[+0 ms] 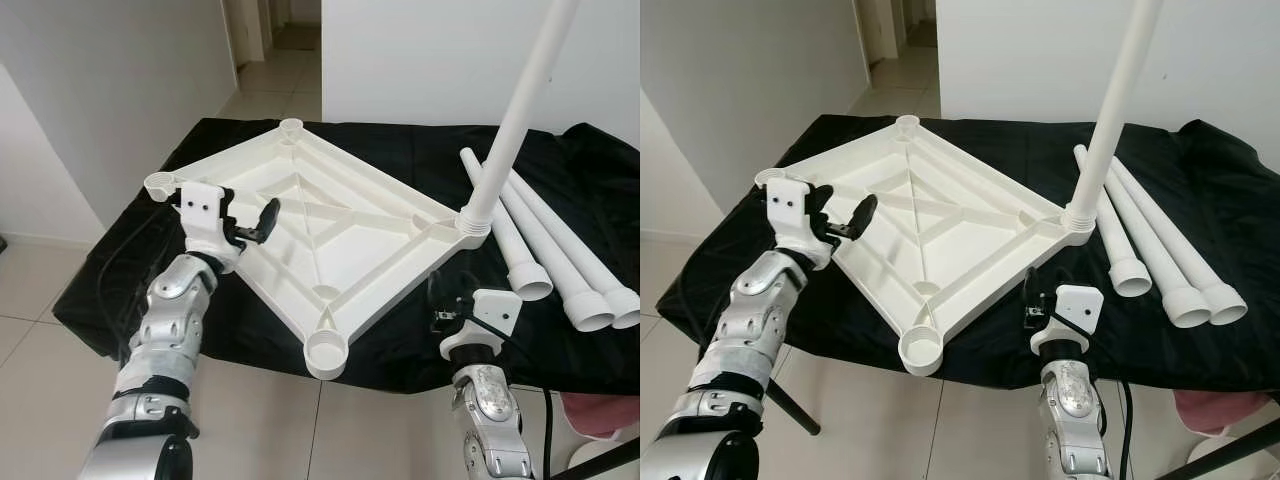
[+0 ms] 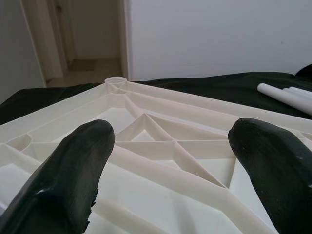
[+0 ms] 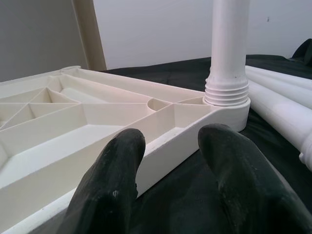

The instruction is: Building children table

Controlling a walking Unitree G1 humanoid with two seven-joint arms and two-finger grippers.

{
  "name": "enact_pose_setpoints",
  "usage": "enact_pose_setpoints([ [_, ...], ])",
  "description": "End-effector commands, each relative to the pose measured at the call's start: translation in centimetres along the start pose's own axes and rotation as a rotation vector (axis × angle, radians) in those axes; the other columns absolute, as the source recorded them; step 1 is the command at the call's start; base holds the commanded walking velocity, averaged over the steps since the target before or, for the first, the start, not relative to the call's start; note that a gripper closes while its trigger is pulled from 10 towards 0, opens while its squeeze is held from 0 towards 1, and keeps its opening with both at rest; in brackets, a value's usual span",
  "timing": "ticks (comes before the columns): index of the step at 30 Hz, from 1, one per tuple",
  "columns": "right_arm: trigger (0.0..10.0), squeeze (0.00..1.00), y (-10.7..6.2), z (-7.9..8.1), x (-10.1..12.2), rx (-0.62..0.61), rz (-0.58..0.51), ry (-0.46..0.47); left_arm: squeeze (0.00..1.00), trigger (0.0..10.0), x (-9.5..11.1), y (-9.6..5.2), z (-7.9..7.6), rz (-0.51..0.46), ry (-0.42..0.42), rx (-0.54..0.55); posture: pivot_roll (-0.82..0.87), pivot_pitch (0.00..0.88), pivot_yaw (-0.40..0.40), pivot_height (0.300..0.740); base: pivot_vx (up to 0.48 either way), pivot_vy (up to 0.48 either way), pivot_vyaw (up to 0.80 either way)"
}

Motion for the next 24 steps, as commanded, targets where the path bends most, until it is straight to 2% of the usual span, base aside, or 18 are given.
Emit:
enact_pose_setpoints([
  [1,10.0,0.00,-0.5,0.2,-0.4,0.001,0.024,0.007,1.00,10.0,-0.1,-0.7,-0.2,-0.010,-0.048,-0.059,-0.03,0.156,0.095,0.740,0.000,0.000,0.00],
  [3,10.0,0.00,-0.5,0.2,-0.4,0.001,0.024,0.007,1.00,10.0,-0.1,-0.7,-0.2,-0.010,-0.048,-0.059,-0.03,0.156,0.095,0.740,0.000,0.000,0.00],
  [6,10.0,0.00,-0.4,0.3,-0.4,0.004,0.024,0.006,1.00,10.0,-0.8,-1.0,-0.6,0.044,-0.015,-0.063,-0.03,0.157,0.093,0.740,0.000,0.000,0.00],
  [7,10.0,0.00,-0.4,0.2,-0.3,0.005,0.025,0.004,0.00,10.0,-0.7,-1.2,-1.1,0.030,-0.015,-0.100,-0.03,0.158,0.094,0.740,0.000,0.000,0.00],
  [14,10.0,0.00,-0.8,0.2,-0.6,0.011,0.044,-0.004,0.00,10.0,-0.2,-2.9,-3.3,-0.033,-0.034,-0.306,-0.03,0.170,0.101,0.740,0.000,0.000,0.00],
  [17,10.0,0.00,-0.9,0.2,-0.7,0.010,0.049,-0.005,0.00,10.0,-0.3,-3.4,-3.9,-0.019,-0.008,-0.368,-0.02,0.176,0.106,0.740,0.000,0.000,0.00],
  [19,10.0,0.00,-1.1,0.2,-0.7,0.008,0.052,-0.003,0.00,10.0,-0.8,-3.7,-4.2,0.014,-0.049,-0.410,-0.02,0.178,0.111,0.740,0.000,0.000,0.00],
  [22,10.0,0.00,-1.1,0.2,-0.8,0.007,0.054,-0.003,0.00,10.0,-0.7,-3.8,-4.4,0.006,-0.027,-0.427,-0.02,0.179,0.114,0.740,0.000,0.000,0.00],
  [24,10.0,0.00,-1.3,0.1,-0.8,0.001,0.058,-0.004,0.00,10.0,-0.8,-4.2,-5.1,0.009,0.033,-0.498,-0.02,0.177,0.114,0.740,0.000,0.000,0.00],
])
Point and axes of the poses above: a point about 5 cm out from each wrist's last joint towards the gripper, its own y axis pointing out of the wrist towards the gripper, its own x axis along the axis of the wrist's last joint, z = x × y, the point moved 2 cm from there along y, pointing out of the wrist towards the gripper, and after that the axes turned 10 degrees about y, right-handed, at the moved point
